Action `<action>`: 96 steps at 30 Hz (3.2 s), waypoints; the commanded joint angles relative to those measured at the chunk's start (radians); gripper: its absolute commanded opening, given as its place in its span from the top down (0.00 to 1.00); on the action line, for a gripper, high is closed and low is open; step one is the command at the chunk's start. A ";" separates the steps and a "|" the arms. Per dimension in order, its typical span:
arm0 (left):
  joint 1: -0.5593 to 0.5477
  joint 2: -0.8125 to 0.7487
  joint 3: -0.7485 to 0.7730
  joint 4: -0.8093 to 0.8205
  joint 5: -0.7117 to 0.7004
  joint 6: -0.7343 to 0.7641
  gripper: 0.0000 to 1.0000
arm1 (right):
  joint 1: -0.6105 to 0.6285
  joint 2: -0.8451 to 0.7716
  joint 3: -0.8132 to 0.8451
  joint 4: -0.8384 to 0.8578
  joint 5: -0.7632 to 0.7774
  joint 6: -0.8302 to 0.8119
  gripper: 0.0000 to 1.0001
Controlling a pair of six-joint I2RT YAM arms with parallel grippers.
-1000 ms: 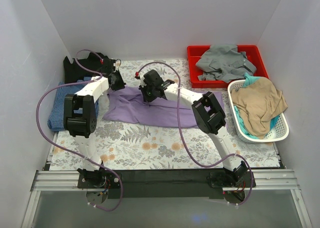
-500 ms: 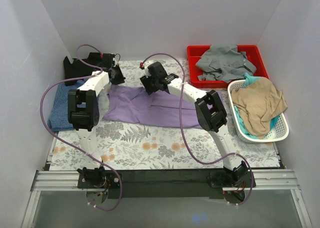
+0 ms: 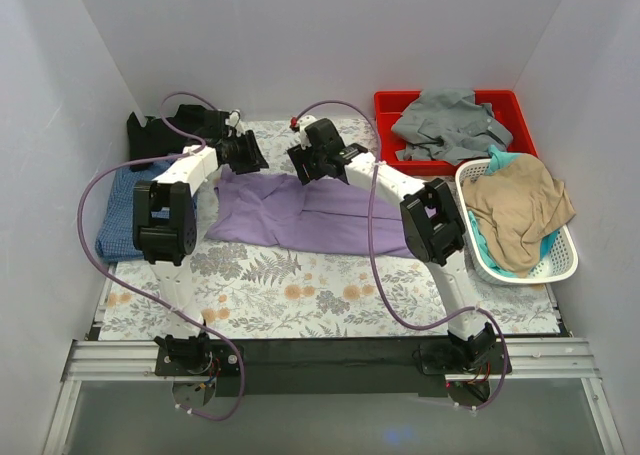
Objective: Fold and stack the t-shirts
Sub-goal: Fold the tshirt
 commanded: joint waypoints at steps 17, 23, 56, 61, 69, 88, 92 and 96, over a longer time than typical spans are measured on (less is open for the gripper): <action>-0.002 -0.151 -0.230 0.191 0.067 0.229 0.50 | -0.005 -0.080 -0.082 0.025 -0.057 0.073 0.30; -0.005 -0.090 -0.169 0.201 0.048 0.232 0.79 | -0.008 -0.077 -0.084 0.022 -0.069 0.082 0.30; 0.013 -0.193 -0.195 0.225 0.279 0.276 0.35 | -0.008 -0.097 -0.166 0.021 -0.117 0.105 0.30; 0.013 -0.164 -0.207 0.197 0.279 0.312 0.35 | -0.009 -0.104 -0.169 0.019 -0.103 0.104 0.30; 0.012 -0.099 -0.203 0.194 0.249 0.345 0.35 | -0.014 -0.113 -0.177 0.019 -0.103 0.102 0.30; 0.001 -0.091 -0.186 0.246 0.127 0.303 1.00 | -0.023 -0.127 -0.211 0.016 -0.121 0.110 0.31; 0.003 -0.120 -0.200 0.290 0.044 0.281 1.00 | -0.023 -0.150 -0.275 0.016 -0.106 0.110 0.31; 0.003 -0.121 -0.204 0.327 0.004 0.258 1.00 | -0.023 -0.169 -0.307 0.016 -0.108 0.115 0.31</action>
